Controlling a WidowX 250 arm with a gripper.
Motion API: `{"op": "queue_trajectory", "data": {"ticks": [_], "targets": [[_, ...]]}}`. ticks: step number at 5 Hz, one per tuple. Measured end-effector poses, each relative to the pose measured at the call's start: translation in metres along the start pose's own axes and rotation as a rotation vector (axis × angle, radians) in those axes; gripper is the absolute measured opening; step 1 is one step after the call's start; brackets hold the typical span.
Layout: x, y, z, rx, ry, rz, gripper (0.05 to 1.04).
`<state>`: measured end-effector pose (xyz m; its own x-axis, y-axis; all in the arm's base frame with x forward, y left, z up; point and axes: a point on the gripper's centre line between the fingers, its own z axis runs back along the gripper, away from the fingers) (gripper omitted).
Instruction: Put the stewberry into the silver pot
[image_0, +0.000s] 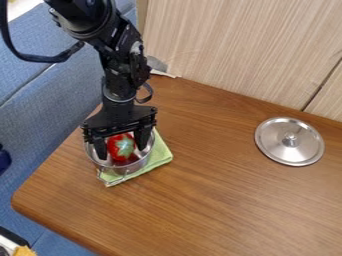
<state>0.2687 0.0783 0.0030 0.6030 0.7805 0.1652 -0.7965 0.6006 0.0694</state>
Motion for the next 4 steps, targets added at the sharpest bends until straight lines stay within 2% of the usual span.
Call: {"op": "queue_trajectory", "data": {"ticks": [1, 2, 3, 4], "targets": [[-0.001, -0.004, 0.003, 0.017, -0.013, -0.022, 1.0], [-0.002, -0.015, 0.023, -0.015, -0.064, -0.043, 1.0], [-0.002, -0.03, 0.064, -0.091, -0.16, -0.06, 1.0], [-0.001, -0.03, 0.067, -0.096, -0.166, -0.054, 1.0]]}}
